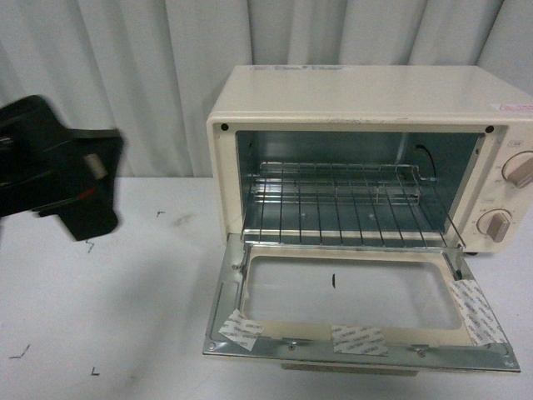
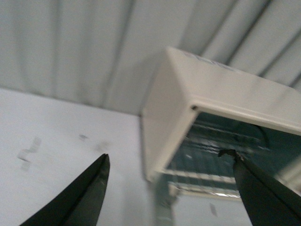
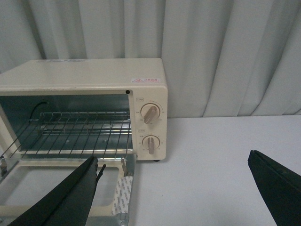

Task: Open oven

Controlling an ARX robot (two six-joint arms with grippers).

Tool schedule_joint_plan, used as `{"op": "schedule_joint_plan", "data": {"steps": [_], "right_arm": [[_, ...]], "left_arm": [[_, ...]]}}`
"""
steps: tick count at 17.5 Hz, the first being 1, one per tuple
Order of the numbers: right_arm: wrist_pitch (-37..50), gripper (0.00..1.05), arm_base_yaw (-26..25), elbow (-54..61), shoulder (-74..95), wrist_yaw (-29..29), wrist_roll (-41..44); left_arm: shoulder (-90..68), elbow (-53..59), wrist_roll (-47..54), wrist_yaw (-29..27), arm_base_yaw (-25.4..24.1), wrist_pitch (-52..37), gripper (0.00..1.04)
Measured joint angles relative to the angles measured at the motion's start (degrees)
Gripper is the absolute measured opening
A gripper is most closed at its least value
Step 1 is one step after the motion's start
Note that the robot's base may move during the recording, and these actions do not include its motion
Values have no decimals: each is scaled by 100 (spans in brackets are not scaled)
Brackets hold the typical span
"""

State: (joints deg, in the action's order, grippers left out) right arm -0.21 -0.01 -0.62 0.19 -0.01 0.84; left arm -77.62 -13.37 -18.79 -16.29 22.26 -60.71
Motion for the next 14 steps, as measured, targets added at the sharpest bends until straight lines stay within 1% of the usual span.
{"op": "schedule_joint_plan", "data": {"steps": [1, 5, 6, 7, 8, 10, 11, 14], "right_arm": [[-7, 98, -4, 0, 0, 9, 0], [0, 98, 0, 0, 0, 4, 0], [0, 98, 0, 0, 0, -2, 0], [0, 98, 0, 0, 0, -2, 0], [-2, 98, 0, 0, 0, 2, 0], [-2, 98, 0, 0, 0, 2, 0], [0, 98, 0, 0, 0, 0, 0], [-2, 98, 0, 0, 0, 0, 0]], "left_arm": [[278, 332, 691, -225, -249, -197, 68], [662, 531, 1169, -188, -487, -63, 58], [831, 590, 1298, -122, -568, 11, 52], [1115, 684, 1495, 33, -678, 166, 43], [1517, 831, 1652, 260, -870, 448, 29], [2144, 1019, 1759, 522, -1123, 907, 7], [2474, 1080, 1784, 627, -1246, 1143, 2], [3163, 1187, 1781, 850, -1475, 1707, 2]]}}
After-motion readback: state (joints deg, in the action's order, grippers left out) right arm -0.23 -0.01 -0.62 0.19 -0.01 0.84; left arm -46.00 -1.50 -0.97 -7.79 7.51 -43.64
